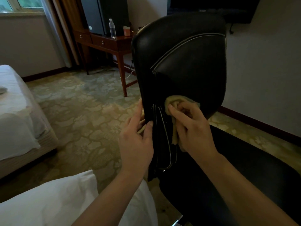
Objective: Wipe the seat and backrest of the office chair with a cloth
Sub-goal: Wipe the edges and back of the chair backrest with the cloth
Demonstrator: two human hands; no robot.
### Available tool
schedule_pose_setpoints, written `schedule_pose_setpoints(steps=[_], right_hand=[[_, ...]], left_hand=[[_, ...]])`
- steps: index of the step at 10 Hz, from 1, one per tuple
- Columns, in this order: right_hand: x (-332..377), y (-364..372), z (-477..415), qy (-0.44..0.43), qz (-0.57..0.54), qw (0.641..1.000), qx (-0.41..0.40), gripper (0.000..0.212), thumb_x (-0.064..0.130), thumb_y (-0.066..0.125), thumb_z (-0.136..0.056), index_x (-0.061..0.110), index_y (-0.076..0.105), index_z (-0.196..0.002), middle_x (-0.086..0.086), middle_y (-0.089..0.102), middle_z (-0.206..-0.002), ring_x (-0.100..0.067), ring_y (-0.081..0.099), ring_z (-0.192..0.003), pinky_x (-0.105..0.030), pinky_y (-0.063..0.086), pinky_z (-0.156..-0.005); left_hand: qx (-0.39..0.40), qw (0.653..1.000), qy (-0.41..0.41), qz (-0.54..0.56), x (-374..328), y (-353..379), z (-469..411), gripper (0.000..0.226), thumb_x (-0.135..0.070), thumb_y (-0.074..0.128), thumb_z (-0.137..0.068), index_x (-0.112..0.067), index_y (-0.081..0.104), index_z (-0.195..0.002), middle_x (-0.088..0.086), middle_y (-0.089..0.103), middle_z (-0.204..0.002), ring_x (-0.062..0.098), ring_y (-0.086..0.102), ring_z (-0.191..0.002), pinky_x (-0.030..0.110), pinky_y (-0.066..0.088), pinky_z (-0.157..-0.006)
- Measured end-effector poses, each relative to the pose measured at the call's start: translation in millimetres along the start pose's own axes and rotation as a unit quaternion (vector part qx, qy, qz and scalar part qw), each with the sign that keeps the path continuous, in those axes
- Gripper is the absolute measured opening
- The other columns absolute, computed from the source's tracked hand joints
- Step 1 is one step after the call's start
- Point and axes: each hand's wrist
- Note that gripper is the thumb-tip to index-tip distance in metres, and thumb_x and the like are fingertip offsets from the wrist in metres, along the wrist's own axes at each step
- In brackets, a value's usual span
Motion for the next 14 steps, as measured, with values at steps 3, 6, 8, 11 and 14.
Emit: schedule_pose_setpoints(steps=[3, 6, 8, 11, 14], right_hand=[[-15, -5, 21, -0.044, 0.093, 0.995, 0.005, 0.03, 0.017, 0.048, -0.097, 0.004, 0.069, -0.115, -0.004, 0.057, -0.113, -0.005, 0.052, -0.105, -0.013, 0.043, -0.093], [-34, -2, 40, -0.035, 0.097, 0.995, 0.01, 0.026, 0.011, 0.053, -0.096, 0.009, 0.068, -0.118, -0.004, 0.06, -0.114, -0.001, 0.049, -0.107, -0.01, 0.038, -0.093], [-28, -2, 42, -0.037, 0.084, 0.996, -0.005, 0.02, 0.004, 0.061, -0.093, -0.003, 0.069, -0.11, -0.016, 0.063, -0.104, -0.005, 0.058, -0.094, -0.018, 0.052, -0.081], [-10, 2, 27, -0.039, 0.086, 0.995, -0.028, 0.024, 0.01, 0.057, -0.093, 0.005, 0.07, -0.113, -0.007, 0.055, -0.118, -0.014, 0.058, -0.107, -0.026, 0.053, -0.09], [-12, -4, 27, -0.015, 0.094, 0.995, -0.007, 0.023, 0.001, 0.061, -0.091, 0.008, 0.07, -0.111, -0.003, 0.056, -0.118, -0.014, 0.059, -0.107, -0.032, 0.054, -0.09]], left_hand=[[-0.005, 1.0, 0.003, -0.002, -1, 2, 2, 0.064, -0.008, 0.061, -0.1, -0.037, 0.042, -0.153, -0.014, 0.064, -0.119, 0.002, 0.068, -0.109, 0.024, 0.057, -0.094], [-0.003, 1.0, 0.001, -0.007, 0, 0, 1, 0.064, -0.012, 0.062, -0.101, -0.042, 0.04, -0.153, -0.005, 0.067, -0.121, 0.005, 0.068, -0.111, 0.032, 0.058, -0.096], [-0.001, 1.0, 0.01, -0.017, 4, 2, 2, 0.065, -0.011, 0.062, -0.101, -0.044, 0.039, -0.153, -0.008, 0.066, -0.124, 0.004, 0.068, -0.11, 0.031, 0.058, -0.095], [-0.001, 1.0, 0.001, -0.001, 2, 0, 2, 0.064, -0.008, 0.063, -0.1, -0.041, 0.042, -0.152, -0.009, 0.065, -0.121, 0.003, 0.067, -0.111, 0.026, 0.057, -0.094], [0.056, 0.995, -0.071, 0.047, 7, -6, -1, 0.062, -0.013, 0.065, -0.099, -0.064, 0.046, -0.128, -0.018, 0.07, -0.117, 0.0, 0.066, -0.112, 0.027, 0.057, -0.094]])
Point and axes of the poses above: each hand's wrist, its own z-axis away from the middle knuckle, its own y-axis out of the palm, x = y × z
